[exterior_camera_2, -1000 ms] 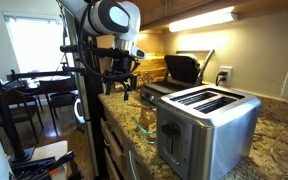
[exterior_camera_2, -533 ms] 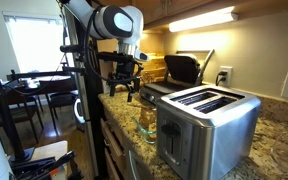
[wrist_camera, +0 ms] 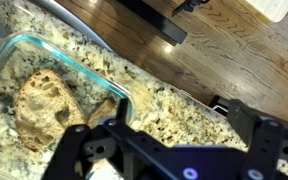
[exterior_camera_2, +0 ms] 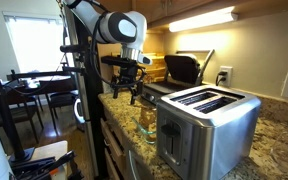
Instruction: Put a slice of bread in the left slot of the toaster
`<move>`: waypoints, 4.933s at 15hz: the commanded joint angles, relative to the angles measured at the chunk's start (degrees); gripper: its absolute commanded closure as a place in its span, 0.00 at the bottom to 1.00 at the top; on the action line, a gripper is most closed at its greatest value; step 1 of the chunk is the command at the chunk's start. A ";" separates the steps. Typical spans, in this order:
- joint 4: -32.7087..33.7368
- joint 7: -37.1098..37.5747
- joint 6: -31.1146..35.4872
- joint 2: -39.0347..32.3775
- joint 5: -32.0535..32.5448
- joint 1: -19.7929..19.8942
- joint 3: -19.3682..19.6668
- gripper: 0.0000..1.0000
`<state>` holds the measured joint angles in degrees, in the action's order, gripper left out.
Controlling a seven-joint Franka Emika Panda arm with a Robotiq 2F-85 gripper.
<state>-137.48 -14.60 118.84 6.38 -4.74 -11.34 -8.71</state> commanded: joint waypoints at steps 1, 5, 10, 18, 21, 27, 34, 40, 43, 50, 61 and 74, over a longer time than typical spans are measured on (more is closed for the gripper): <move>0.96 0.17 1.53 -1.32 -1.41 0.51 0.18 0.00; 2.16 0.08 2.30 -2.76 -1.85 0.85 0.37 0.00; 3.67 -0.07 3.11 -4.55 -2.42 1.32 0.54 0.00; 5.45 -0.18 3.58 -7.21 -2.83 2.59 0.87 0.00; 6.15 -0.22 3.65 -8.26 -2.83 3.10 0.99 0.00; 7.52 -0.17 3.73 -10.02 -2.89 3.99 1.09 0.00; 8.69 0.06 4.84 -11.89 -2.92 4.90 1.17 0.00; 9.66 -0.01 5.58 -13.93 -3.05 5.45 1.18 0.00; 10.29 -0.02 5.50 -14.68 -3.08 5.79 1.18 0.00; 11.55 0.02 5.39 -15.77 -3.49 6.39 1.17 0.00; 12.10 -0.03 5.50 -16.28 -3.99 6.61 1.14 0.39; 12.40 -0.07 5.44 -16.19 -4.07 6.90 1.18 0.91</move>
<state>-125.23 -14.60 123.51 -9.73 -7.60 -4.56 -7.59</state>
